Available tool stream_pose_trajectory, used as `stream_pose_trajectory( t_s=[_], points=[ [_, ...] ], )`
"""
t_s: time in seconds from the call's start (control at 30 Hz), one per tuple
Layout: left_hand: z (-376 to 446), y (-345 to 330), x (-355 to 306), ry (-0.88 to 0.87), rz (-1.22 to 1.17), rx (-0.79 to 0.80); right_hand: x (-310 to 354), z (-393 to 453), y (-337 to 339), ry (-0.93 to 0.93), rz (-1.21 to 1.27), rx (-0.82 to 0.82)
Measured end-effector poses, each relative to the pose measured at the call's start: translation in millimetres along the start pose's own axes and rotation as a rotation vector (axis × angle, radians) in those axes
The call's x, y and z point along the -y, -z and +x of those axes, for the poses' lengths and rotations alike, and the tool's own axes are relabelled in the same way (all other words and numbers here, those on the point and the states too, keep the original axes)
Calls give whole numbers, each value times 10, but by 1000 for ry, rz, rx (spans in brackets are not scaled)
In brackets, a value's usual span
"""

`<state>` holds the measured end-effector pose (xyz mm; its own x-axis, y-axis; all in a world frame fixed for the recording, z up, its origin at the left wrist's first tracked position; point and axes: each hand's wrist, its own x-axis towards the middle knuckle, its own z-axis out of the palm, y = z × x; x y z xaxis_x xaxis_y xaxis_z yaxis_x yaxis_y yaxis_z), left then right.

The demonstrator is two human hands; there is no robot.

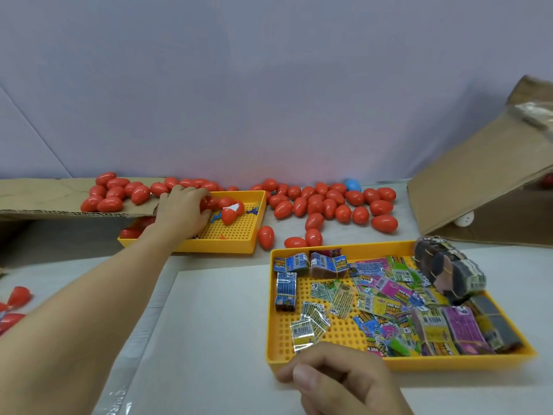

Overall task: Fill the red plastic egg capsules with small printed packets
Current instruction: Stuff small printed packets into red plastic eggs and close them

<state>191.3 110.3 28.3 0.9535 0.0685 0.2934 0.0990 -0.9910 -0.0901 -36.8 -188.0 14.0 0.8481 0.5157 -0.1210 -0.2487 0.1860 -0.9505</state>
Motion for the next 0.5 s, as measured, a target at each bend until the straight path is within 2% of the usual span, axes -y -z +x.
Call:
stream_pose_trajectory(
  t_s=[0.13,0.27,0.4,0.5],
  points=[
    [-22,35,-79,3,-151,-157,5,2,12,6,3,10],
    [-333,272,-285,32,-658,-396,24,-15,15,27,-24,3],
    [-1042,674,-601,-35,-1189,-325,31,-40,29,50,-19,21],
    [-1677,838,-888,-96,-1440,-243,30,-45,28,74,15,-4]
  ],
)
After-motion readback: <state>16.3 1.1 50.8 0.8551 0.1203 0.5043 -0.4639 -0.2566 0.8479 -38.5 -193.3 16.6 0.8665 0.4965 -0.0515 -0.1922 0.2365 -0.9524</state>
